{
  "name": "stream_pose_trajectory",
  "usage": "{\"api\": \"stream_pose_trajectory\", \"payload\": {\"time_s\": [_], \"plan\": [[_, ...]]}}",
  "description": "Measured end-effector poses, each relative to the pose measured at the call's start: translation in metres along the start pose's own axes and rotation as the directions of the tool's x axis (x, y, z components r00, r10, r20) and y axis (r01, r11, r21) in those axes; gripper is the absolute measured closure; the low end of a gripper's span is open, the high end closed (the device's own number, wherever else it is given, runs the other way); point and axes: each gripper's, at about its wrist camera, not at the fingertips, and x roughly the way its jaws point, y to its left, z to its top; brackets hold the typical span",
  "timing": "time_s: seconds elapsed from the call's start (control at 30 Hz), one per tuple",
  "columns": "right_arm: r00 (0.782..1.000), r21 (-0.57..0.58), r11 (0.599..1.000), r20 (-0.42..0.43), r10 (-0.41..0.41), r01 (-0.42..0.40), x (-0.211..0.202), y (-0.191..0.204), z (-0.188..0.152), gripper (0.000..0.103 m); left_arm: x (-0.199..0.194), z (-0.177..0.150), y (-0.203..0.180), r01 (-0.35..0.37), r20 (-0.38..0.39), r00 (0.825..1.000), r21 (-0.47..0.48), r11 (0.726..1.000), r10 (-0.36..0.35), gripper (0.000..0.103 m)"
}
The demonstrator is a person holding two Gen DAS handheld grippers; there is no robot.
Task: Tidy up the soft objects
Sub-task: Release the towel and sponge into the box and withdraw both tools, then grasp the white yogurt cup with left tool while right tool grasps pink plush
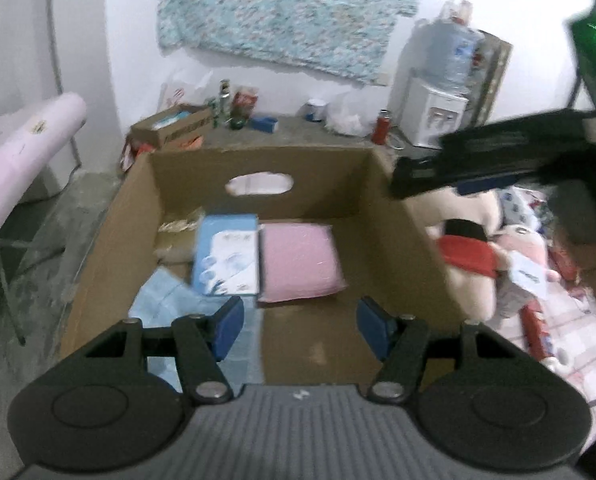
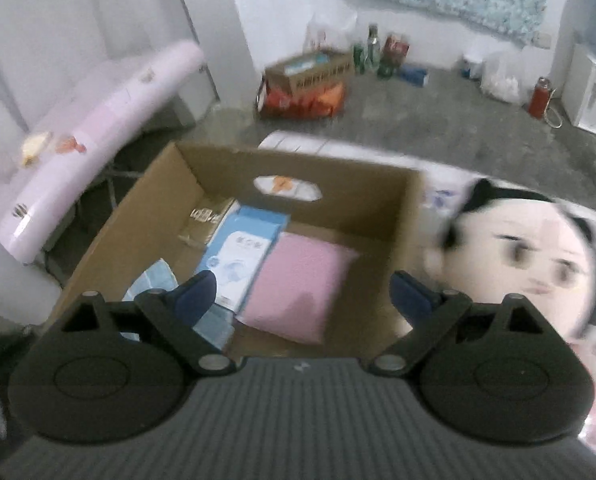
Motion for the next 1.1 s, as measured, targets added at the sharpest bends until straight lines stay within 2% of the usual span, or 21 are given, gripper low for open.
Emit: {"api": "stream_pose_trajectory", "payload": {"time_s": [0.1, 0.17, 0.23, 0.3, 0.37, 0.47, 0.57, 0.67, 0.77, 0.83, 0.9, 1.1], "plan": [[0.998, 0.093, 0.994, 0.041, 0.049, -0.053, -0.053, -0.060, -0.019, 0.009, -0.005, 0.002, -0.029, 0.028, 0.015, 0.999, 0.065, 0.997, -0.029, 0.039], [0.996, 0.144, 0.989, 0.086, 0.035, -0.047, -0.091, -0.109, -0.038, 0.009, -0.006, 0.004, -0.054, 0.045, 0.019, 0.999, 0.125, 0.991, -0.048, 0.039], [0.993, 0.149, 0.988, 0.111, -0.041, 0.025, -0.120, -0.147, -0.057, 0.008, -0.004, 0.007, -0.080, 0.073, 0.017, 0.997, 0.183, 0.980, -0.077, 0.039], [0.974, 0.115, 0.980, 0.142, -0.178, 0.162, -0.144, -0.182, -0.078, 0.007, 0.002, 0.011, -0.112, 0.117, 0.008, 0.992, 0.242, 0.963, -0.122, 0.039], [0.951, 0.091, 0.964, 0.166, -0.263, 0.250, -0.162, -0.212, -0.098, 0.007, 0.012, 0.014, -0.144, 0.166, -0.009, 0.985, 0.299, 0.940, -0.171, 0.039], [0.952, 0.125, 0.964, 0.173, -0.254, 0.234, -0.175, -0.252, -0.127, 0.007, 0.042, 0.014, -0.198, 0.228, -0.064, 0.973, 0.389, 0.893, -0.221, 0.035], [0.967, 0.192, 0.969, 0.170, -0.189, 0.156, -0.174, -0.282, -0.157, 0.007, 0.077, 0.010, -0.240, 0.269, -0.094, 0.963, 0.426, 0.864, -0.254, 0.035], [0.980, 0.195, 0.974, 0.140, -0.143, 0.114, -0.159, -0.290, -0.179, 0.007, 0.113, 0.008, -0.264, 0.248, -0.113, 0.969, 0.447, 0.860, -0.220, 0.036], [0.982, 0.163, 0.981, 0.143, -0.126, 0.102, -0.149, -0.291, -0.187, 0.007, 0.139, 0.005, -0.277, 0.193, -0.106, 0.981, 0.447, 0.873, -0.162, 0.041], [0.980, 0.148, 0.984, 0.157, -0.125, 0.102, -0.149, -0.282, -0.187, 0.007, 0.141, 0.003, -0.281, 0.163, -0.063, 0.986, 0.485, 0.859, -0.152, 0.041], [0.976, 0.158, 0.982, 0.177, -0.128, 0.101, -0.147, -0.284, -0.182, 0.007, 0.144, 0.001, -0.284, 0.105, -0.042, 0.994, 0.537, 0.837, -0.097, 0.040], [0.981, 0.121, 0.992, 0.184, -0.052, 0.029, -0.134, -0.283, -0.164, 0.007, 0.152, -0.007, -0.271, 0.130, -0.094, 0.991, 0.541, 0.831, -0.094, 0.041]]}}
